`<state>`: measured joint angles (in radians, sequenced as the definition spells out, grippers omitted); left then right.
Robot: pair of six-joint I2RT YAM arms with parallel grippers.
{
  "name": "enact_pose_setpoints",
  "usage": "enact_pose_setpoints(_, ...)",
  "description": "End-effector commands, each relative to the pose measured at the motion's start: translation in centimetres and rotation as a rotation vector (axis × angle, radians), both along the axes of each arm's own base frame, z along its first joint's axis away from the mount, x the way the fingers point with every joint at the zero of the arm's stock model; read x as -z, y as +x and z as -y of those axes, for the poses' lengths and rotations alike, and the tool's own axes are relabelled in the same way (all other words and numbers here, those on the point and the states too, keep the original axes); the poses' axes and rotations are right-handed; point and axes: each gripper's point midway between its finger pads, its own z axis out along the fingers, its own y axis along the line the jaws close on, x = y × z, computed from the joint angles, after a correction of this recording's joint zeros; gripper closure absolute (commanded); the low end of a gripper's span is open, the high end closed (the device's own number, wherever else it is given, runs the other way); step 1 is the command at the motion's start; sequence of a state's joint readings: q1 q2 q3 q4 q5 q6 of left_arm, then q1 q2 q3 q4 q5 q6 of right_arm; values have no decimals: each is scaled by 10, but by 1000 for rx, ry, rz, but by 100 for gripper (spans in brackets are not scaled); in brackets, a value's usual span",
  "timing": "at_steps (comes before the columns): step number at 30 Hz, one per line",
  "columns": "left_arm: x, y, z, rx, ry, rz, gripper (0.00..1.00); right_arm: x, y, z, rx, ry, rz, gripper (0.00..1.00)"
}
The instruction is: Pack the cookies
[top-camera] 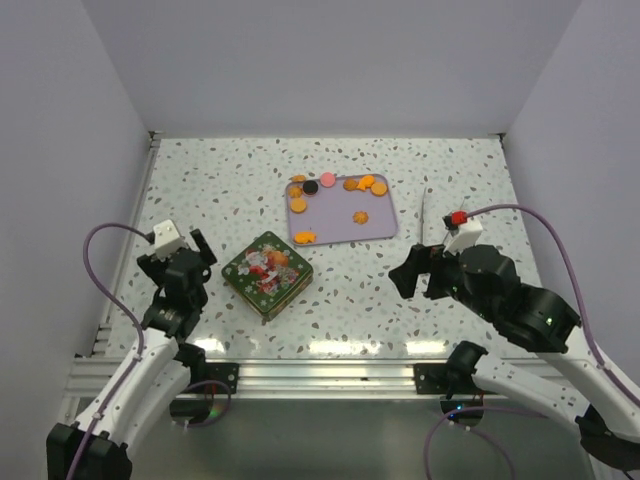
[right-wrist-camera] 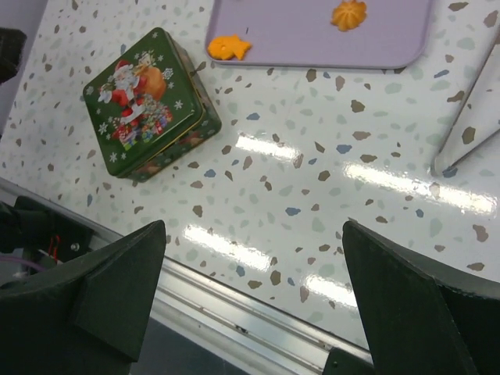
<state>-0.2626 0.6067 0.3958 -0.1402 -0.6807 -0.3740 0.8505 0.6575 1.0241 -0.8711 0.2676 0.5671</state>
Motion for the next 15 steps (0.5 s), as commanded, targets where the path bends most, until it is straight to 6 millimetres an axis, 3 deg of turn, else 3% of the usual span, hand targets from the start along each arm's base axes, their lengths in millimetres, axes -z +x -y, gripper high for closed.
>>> enact_pose_setpoints(1,-1,-7,-41,-273,60,134,0,-3,5,19,78,-34,39,1)
enact_pose_setpoints(4,22,-12,-51,-344,64,122,0,-4,4,24,86,-61,38,1)
enact_pose_setpoints(9,52,3,-35,-204,41,163,0,-2,0,32,95,-103,5,1)
enact_pose_setpoints(11,56,7,-34,-176,52,151,0,0,-1,32,100,-97,-1,1)
enact_pose_setpoints(15,45,19,-28,-101,78,211,0,4,-3,32,103,-91,-13,1)
